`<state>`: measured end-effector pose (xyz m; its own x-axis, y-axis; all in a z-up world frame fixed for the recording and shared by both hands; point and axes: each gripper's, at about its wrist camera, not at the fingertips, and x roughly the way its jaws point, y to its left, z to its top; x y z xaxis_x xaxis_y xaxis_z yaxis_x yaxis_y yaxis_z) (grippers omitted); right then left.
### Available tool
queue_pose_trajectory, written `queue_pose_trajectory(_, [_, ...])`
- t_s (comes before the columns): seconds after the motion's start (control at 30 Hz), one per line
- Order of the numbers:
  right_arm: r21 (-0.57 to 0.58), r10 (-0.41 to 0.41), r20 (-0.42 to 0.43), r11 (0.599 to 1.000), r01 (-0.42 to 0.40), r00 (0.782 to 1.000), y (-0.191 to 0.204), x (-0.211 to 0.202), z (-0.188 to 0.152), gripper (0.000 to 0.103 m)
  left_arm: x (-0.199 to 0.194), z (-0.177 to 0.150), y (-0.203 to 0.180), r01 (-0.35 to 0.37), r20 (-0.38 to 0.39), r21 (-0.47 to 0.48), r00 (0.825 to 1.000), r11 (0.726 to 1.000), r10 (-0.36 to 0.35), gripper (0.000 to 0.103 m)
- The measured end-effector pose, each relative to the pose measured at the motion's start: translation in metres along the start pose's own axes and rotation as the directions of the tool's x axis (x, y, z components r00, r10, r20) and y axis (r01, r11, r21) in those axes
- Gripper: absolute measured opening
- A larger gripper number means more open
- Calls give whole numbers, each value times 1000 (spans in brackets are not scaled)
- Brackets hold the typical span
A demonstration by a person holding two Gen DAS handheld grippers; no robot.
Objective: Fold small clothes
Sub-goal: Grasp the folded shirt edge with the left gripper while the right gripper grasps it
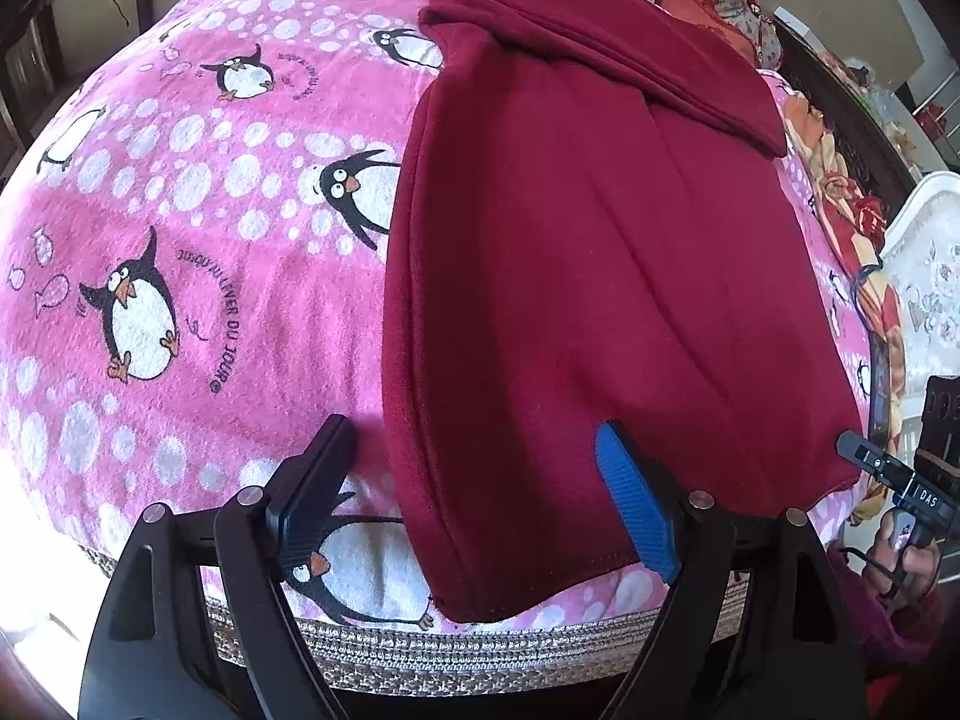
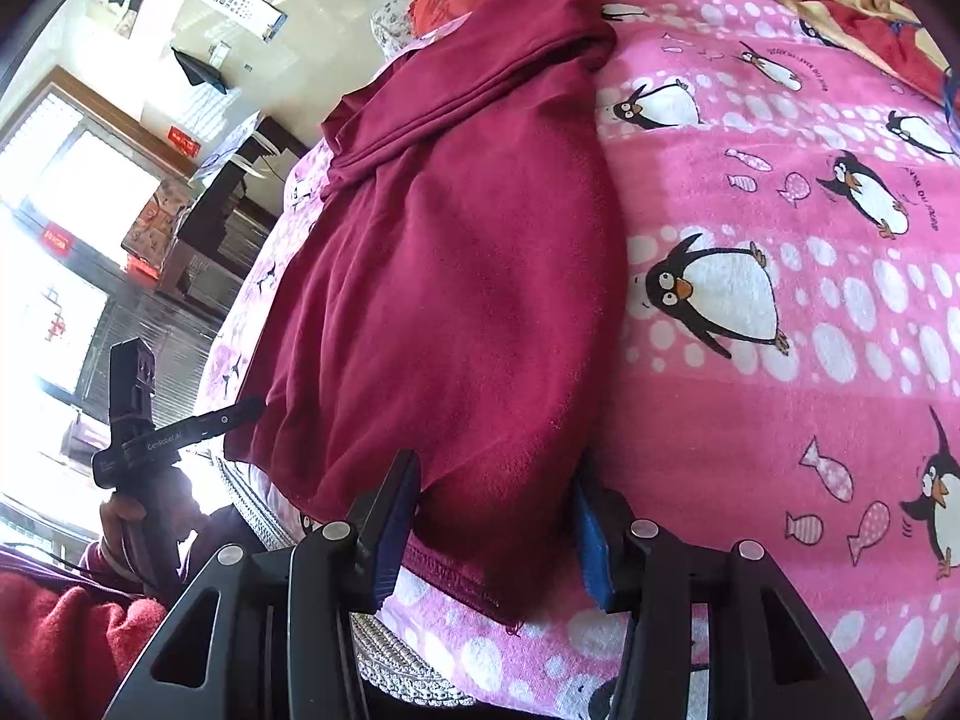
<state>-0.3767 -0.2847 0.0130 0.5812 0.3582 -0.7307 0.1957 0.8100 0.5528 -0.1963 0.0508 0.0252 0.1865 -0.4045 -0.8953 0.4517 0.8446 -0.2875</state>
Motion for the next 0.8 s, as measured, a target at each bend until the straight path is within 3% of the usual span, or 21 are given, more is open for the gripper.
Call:
queue_pose_trajectory(0.1, [0,29,5,1000,-29,1000,-3,1,-1,48,3,2,-3,2,-9,0,1000,1000,-2,87])
queue_pose_trajectory(0.23, [15,69,3,997,-69,998,-10,1,0,48,11,6,-14,-9,-31,28,999,1000,10,100])
queue_pose_trajectory(0.33, [2,82,-2,997,-82,997,-11,1,2,48,14,6,-22,-48,-34,54,998,997,50,101])
queue_pose_trajectory(0.43, [-17,85,-2,996,-85,996,-8,2,1,48,14,7,-21,-43,-32,52,998,998,45,100])
queue_pose_trajectory(0.5, [-20,102,-6,995,-102,995,-6,4,1,39,11,8,-19,-33,-21,41,999,999,34,88])
queue_pose_trajectory(0.57, [-21,119,-20,993,-120,993,-4,10,0,30,7,8,-17,-33,-11,50,999,998,34,54])
queue_pose_trajectory(0.6, [-24,132,-21,991,-132,991,-2,12,0,26,6,9,-16,-20,-12,52,1000,998,20,46])
queue_pose_trajectory(0.63, [-25,141,-20,990,-141,990,-2,13,0,23,7,9,-14,8,-20,47,1000,999,-8,28])
queue_pose_trajectory(0.67, [-20,161,-22,987,-161,987,-1,15,1,20,8,11,-12,43,-35,31,999,999,-41,17])
queue_pose_trajectory(0.8, [-20,215,-7,976,-215,977,6,12,12,15,4,21,-10,79,-37,13,996,997,-78,9])
